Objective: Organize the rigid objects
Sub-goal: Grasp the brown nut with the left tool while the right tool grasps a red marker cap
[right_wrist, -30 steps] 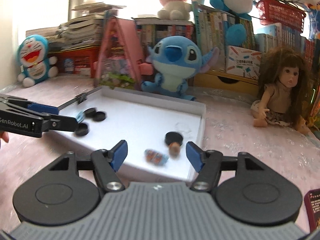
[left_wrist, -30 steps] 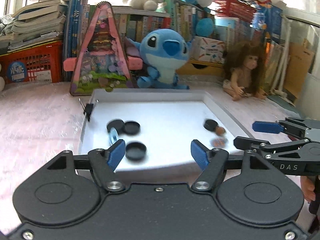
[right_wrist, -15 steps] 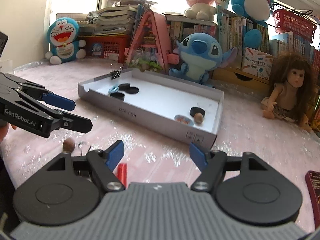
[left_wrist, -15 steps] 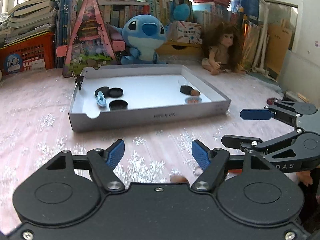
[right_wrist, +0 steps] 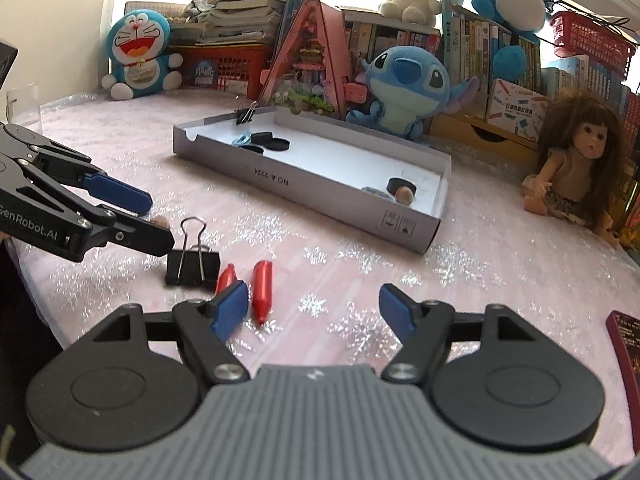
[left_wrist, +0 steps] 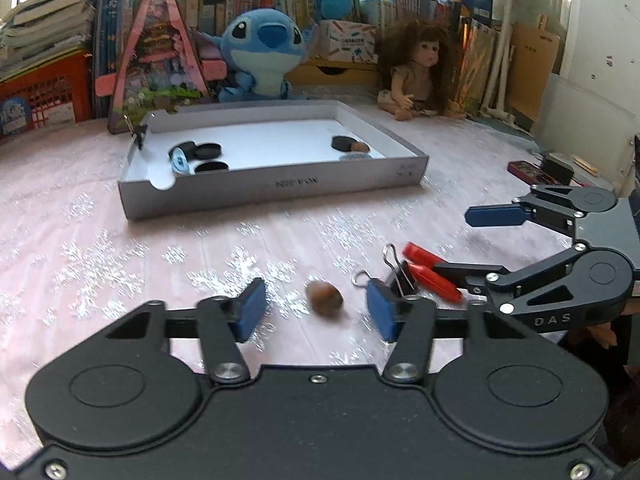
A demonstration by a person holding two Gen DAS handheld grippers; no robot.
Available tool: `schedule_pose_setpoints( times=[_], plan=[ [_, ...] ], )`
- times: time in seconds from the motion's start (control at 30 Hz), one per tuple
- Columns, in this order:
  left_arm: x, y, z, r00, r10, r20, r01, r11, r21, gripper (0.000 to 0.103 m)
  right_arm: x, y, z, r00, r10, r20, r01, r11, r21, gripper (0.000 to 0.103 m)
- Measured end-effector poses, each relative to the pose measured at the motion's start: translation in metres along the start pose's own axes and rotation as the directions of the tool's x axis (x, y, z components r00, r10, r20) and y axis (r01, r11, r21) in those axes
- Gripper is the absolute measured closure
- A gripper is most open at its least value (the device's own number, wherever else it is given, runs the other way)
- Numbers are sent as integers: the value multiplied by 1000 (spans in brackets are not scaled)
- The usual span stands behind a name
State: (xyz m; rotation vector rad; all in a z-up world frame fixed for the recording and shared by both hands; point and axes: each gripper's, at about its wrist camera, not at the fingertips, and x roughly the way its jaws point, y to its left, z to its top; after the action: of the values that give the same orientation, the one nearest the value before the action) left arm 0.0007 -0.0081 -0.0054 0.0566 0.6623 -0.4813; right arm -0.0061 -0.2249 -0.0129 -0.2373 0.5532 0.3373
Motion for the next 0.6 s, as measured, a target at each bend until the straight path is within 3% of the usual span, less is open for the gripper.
schedule_pose_setpoints(
  times=[0.17, 0.6],
  plan=[
    [1, -1, -1, 1000, 10, 5, -10, 1000, 5, 75, 0, -3, -2, 1000, -4, -2, 4, 1000, 7, 21],
    [4, 5, 1, 1000, 26, 16, -26, 1000, -17, 82, -2, -24, -6, 992, -123, -40, 124, 991, 44, 21]
  ],
)
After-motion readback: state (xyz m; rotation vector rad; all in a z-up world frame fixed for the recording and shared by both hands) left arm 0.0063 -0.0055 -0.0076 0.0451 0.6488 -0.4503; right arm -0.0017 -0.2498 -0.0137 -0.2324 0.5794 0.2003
